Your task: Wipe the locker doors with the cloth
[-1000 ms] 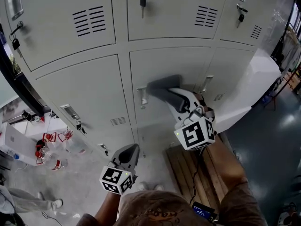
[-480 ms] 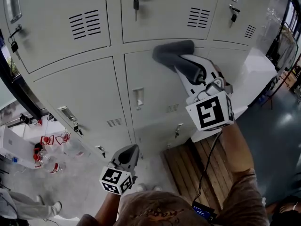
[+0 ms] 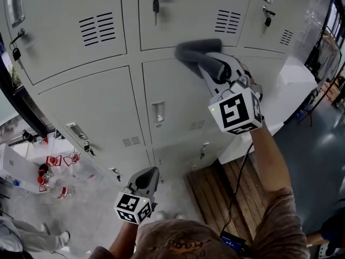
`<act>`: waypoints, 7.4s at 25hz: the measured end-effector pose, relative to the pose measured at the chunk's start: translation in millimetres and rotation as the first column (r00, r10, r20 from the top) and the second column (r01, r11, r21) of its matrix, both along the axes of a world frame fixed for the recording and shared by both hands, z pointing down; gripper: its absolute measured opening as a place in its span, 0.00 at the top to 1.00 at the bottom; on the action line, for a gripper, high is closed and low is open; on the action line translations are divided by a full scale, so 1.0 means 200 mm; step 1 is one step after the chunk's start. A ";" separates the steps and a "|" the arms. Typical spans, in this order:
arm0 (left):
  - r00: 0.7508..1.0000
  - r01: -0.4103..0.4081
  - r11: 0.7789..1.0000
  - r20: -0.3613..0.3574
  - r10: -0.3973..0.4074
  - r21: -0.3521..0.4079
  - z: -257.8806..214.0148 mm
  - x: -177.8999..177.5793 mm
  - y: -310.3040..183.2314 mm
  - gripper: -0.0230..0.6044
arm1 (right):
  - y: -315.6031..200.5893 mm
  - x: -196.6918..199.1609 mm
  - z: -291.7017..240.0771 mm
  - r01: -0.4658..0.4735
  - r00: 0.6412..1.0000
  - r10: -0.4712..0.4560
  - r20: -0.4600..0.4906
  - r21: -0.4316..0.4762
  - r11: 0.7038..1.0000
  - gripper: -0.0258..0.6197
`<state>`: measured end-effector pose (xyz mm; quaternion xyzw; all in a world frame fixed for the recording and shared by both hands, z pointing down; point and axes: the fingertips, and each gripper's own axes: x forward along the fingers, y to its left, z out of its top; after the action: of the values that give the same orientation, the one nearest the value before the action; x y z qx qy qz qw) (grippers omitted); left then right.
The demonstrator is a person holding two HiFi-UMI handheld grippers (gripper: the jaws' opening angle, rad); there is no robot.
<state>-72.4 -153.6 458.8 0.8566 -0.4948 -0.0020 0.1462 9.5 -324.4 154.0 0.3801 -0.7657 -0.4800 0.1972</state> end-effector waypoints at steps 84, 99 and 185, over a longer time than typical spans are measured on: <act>1.000 0.021 0.999 0.015 -0.020 -0.042 0.06 -0.03 0.02 0.96 | -0.02 -0.02 1.92 -0.096 0.973 -0.043 -0.229 -0.563 0.820 0.91; 0.999 0.040 0.997 0.018 -0.039 -0.062 0.08 -0.07 0.05 0.96 | 0.01 0.00 2.05 -0.145 0.961 -0.025 -0.277 -0.578 0.803 0.91; 0.996 -0.083 0.996 0.007 0.084 -0.045 0.07 0.16 -0.05 0.96 | -0.18 0.32 0.52 -0.127 0.981 0.104 -0.163 -0.137 0.982 0.91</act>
<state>-40.6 -162.9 472.3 0.8731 -0.4591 0.0188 0.1628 74.5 -360.2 259.0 0.3702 -0.7578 -0.4382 0.3110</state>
